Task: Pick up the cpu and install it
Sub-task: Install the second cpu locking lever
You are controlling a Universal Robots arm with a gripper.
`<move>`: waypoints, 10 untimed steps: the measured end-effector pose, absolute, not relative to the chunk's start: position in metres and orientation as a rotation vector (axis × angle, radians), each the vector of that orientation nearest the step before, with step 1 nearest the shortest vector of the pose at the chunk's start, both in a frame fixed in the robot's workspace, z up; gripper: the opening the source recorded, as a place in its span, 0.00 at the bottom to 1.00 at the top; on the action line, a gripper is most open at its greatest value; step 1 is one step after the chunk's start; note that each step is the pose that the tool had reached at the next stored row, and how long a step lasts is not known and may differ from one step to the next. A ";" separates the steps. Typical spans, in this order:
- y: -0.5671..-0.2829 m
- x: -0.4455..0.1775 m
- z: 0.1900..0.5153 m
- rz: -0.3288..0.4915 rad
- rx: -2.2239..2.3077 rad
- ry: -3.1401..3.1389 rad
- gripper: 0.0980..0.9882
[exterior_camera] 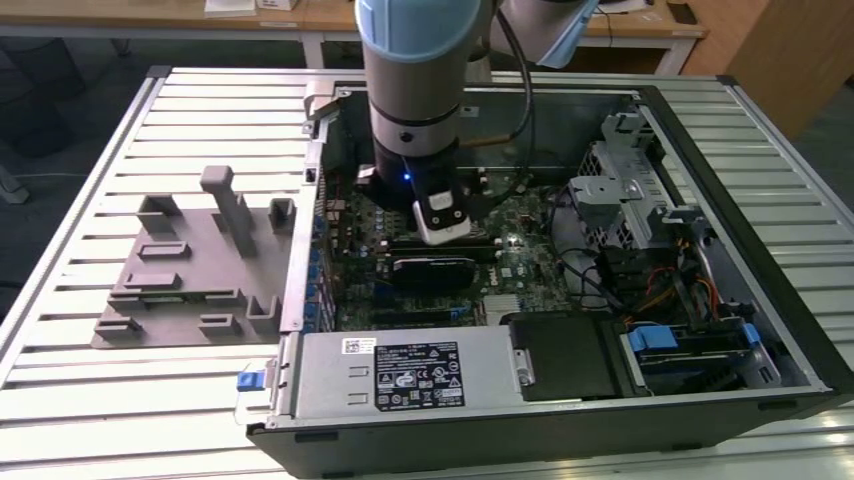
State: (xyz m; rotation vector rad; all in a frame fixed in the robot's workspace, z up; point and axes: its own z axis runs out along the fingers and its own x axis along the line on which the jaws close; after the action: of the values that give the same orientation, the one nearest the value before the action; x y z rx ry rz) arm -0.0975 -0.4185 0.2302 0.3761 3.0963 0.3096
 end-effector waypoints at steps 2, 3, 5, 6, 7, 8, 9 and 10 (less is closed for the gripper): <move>-0.417 -0.095 0.230 0.283 0.377 3.096 0.01; -0.417 -0.094 0.230 0.274 0.378 3.096 0.01; -0.415 -0.091 0.230 0.258 0.378 3.097 0.01; -0.413 -0.090 0.230 0.252 0.378 3.097 0.01; -0.409 -0.087 0.230 0.247 0.378 3.097 0.01; -0.406 -0.085 0.229 0.245 0.378 3.097 0.01; -0.403 -0.083 0.229 0.243 0.378 3.097 0.01; -0.399 -0.082 0.229 0.242 0.378 3.097 0.01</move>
State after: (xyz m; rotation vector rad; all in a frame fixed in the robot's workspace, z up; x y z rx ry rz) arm -0.0818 -0.3995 0.2291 0.3777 3.0967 0.2417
